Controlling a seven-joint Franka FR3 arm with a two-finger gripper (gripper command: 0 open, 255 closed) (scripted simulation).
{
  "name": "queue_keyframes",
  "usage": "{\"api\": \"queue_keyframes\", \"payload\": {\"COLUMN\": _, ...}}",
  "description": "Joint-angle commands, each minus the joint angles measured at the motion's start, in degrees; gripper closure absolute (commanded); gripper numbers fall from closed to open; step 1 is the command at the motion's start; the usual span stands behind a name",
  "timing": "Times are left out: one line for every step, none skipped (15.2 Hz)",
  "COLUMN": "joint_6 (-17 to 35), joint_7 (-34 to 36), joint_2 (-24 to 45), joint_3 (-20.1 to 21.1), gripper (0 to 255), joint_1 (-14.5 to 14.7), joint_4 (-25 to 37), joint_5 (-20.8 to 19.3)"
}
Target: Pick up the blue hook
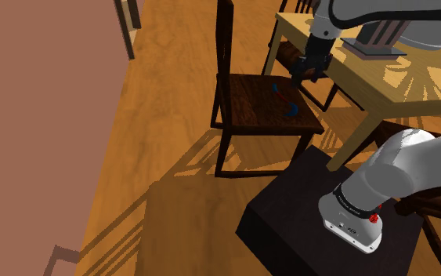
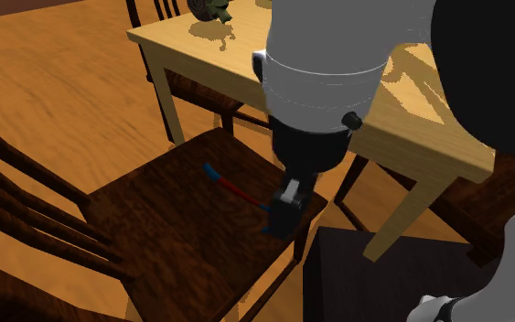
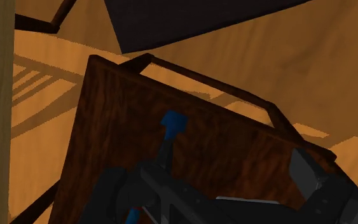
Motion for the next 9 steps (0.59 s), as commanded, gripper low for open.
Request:
{"api": "queue_keyframes", "payload": {"joint_6": 4.69, "joint_7": 1.04, "joint_2": 2.73, "joint_3": -0.52, "gripper": 0, "joint_1": -0.85, "joint_4": -1.03, "joint_5": -0.6}}
{"api": "queue_keyframes", "payload": {"joint_6": 6.78, "joint_7": 1.49, "joint_2": 4.17, "joint_3": -0.84, "gripper": 0, "joint_1": -1.27, "joint_4": -1.29, "joint_5": -0.89}}
{"api": "queue_keyframes", "payload": {"joint_6": 8.86, "joint_7": 1.94, "joint_2": 5.67, "joint_3": -1.17, "gripper": 0, "joint_1": -1.69, "joint_4": -1.48, "joint_5": -1.18}}
{"api": "queue_keyframes", "payload": {"joint_6": 10.92, "joint_7": 2.4, "joint_2": 7.23, "joint_3": -1.5, "gripper": 0, "joint_1": -2.11, "joint_4": -1.59, "joint_5": -1.45}}
{"api": "queue_keyframes", "payload": {"joint_6": 12.95, "joint_7": 2.85, "joint_2": 8.83, "joint_3": -1.84, "gripper": 0, "joint_1": -2.52, "joint_4": -1.63, "joint_5": -1.71}}
{"api": "queue_keyframes", "payload": {"joint_6": 14.95, "joint_7": 3.3, "joint_2": 10.48, "joint_3": -2.18, "gripper": 0, "joint_1": -2.93, "joint_4": -1.59, "joint_5": -1.95}}
{"api": "queue_keyframes", "payload": {"joint_6": 16.92, "joint_7": 3.74, "joint_2": 12.17, "joint_3": -2.53, "gripper": 0, "joint_1": -3.33, "joint_4": -1.47, "joint_5": -2.18}}
{"api": "queue_keyframes", "payload": {"joint_6": 18.85, "joint_7": 4.18, "joint_2": 13.9, "joint_3": -2.89, "gripper": 0, "joint_1": -3.71, "joint_4": -1.29, "joint_5": -2.38}}
{"api": "queue_keyframes", "payload": {"joint_6": 20.75, "joint_7": 4.62, "joint_2": 15.67, "joint_3": -3.25, "gripper": 0, "joint_1": -4.1, "joint_4": -1.03, "joint_5": -2.56}}
